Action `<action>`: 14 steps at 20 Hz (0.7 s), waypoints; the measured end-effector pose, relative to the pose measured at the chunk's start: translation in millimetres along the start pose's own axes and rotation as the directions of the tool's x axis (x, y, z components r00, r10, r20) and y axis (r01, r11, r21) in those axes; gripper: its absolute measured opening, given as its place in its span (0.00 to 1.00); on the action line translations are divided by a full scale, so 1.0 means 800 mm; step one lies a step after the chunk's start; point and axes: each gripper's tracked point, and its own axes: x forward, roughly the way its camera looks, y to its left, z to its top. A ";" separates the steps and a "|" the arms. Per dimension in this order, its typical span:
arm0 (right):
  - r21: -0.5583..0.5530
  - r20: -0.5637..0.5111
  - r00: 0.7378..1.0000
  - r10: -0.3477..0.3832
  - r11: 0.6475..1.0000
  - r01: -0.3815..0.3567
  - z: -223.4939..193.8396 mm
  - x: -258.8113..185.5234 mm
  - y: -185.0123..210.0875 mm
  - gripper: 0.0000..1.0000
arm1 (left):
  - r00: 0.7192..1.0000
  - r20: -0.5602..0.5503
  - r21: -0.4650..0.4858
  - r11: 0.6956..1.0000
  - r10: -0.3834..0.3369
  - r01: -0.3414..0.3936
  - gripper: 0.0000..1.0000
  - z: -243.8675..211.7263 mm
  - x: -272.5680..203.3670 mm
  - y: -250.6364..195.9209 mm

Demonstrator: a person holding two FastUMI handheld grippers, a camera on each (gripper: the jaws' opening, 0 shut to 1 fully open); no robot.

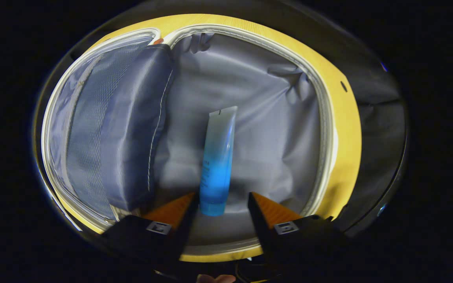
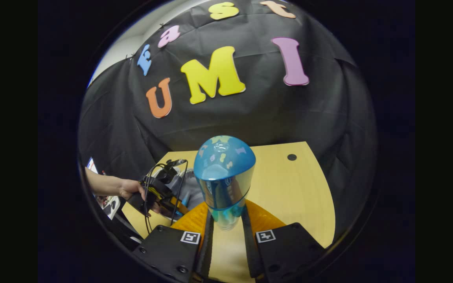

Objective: First open the suitcase, pack the skin care products into it, and then close the suitcase.

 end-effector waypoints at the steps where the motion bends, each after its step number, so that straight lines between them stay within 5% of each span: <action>1: -0.012 -0.006 1.000 0.014 1.000 -0.014 0.002 0.007 0.013 0.34 | 1.000 0.021 0.000 1.000 -0.003 0.003 0.99 -0.003 -0.008 0.001; 4: -0.044 -0.045 0.997 0.064 0.997 -0.066 0.002 0.039 0.058 0.34 | 0.978 0.204 0.009 0.999 -0.045 0.044 0.99 0.003 -0.053 -0.001; 6: -0.038 -0.114 0.990 0.088 0.995 -0.093 -0.012 0.077 0.088 0.34 | 0.912 0.405 0.056 0.997 -0.066 0.047 1.00 0.011 -0.102 0.005; 10: 0.039 -0.296 0.947 0.123 0.992 -0.117 -0.072 0.159 0.146 0.32 | 0.736 0.673 0.062 0.997 -0.073 0.042 0.99 -0.002 -0.194 0.042; 14: 0.008 -0.435 0.897 0.079 0.996 -0.085 -0.141 0.232 0.175 0.35 | 0.673 0.739 -0.021 0.997 -0.030 0.068 0.99 -0.064 -0.252 0.105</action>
